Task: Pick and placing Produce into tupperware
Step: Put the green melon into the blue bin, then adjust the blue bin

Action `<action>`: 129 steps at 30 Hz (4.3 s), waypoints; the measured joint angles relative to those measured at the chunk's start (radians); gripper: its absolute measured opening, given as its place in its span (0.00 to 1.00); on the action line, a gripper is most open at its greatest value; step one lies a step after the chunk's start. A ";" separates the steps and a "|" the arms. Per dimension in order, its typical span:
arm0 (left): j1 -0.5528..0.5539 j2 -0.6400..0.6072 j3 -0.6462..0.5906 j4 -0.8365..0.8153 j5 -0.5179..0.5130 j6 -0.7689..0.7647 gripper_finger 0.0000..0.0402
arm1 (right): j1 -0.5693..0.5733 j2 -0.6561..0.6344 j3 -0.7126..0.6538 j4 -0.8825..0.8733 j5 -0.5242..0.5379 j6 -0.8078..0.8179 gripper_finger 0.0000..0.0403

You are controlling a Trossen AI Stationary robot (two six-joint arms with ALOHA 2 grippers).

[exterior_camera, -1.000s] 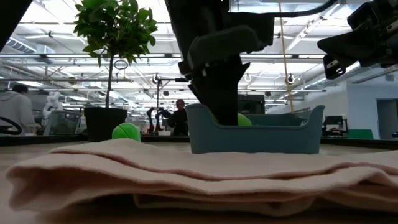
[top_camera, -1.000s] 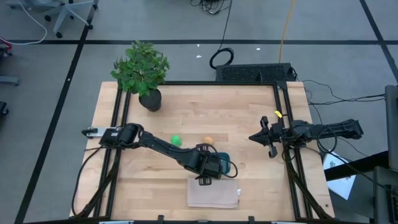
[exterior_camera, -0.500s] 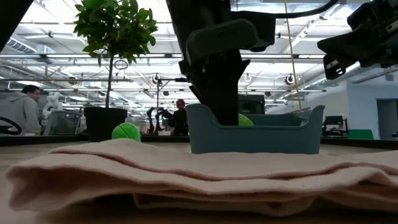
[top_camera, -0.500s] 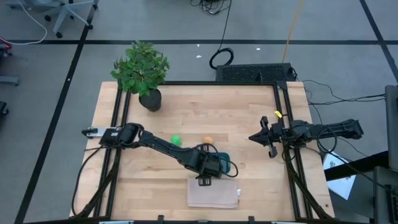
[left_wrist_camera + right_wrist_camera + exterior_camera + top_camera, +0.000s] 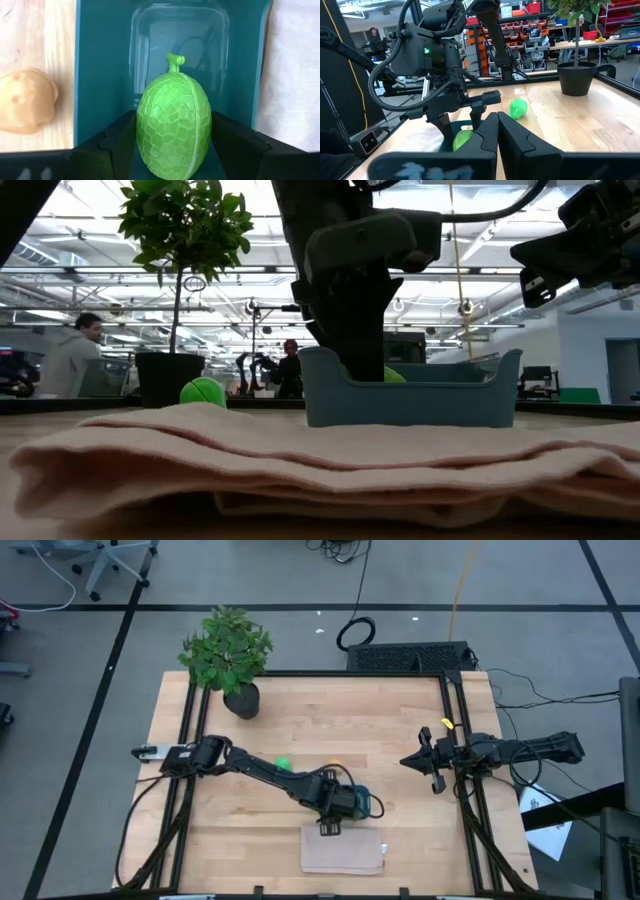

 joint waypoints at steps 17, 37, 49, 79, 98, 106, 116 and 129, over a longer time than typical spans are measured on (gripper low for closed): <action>0.001 -0.004 -0.052 0.014 -0.002 -0.007 0.57 | 0.000 0.000 0.000 -0.001 0.000 0.000 0.00; 0.000 0.003 -0.057 0.011 -0.002 0.012 0.75 | 0.000 0.000 0.000 -0.003 0.000 0.000 0.00; 0.000 0.002 -0.030 0.028 -0.023 0.032 0.75 | 0.000 0.000 0.000 -0.003 0.000 0.000 0.00; -0.044 -0.227 -0.028 -0.123 -0.289 0.098 0.04 | 0.000 0.003 0.000 -0.011 -0.001 0.026 0.00; -0.077 -0.442 -0.374 0.168 -0.432 0.044 0.01 | 0.000 0.004 0.000 -0.009 -0.004 0.027 0.00; -0.012 -0.607 -0.797 0.548 -0.346 -0.046 0.00 | 0.000 0.021 0.000 -0.009 -0.004 0.083 0.00; -0.036 -0.620 -0.976 0.724 -0.323 -0.154 0.00 | 0.000 0.104 0.000 0.003 0.000 0.086 0.00; -0.083 -0.591 -1.079 0.973 -0.324 -0.198 0.00 | 0.091 0.290 0.000 0.114 0.017 0.173 0.00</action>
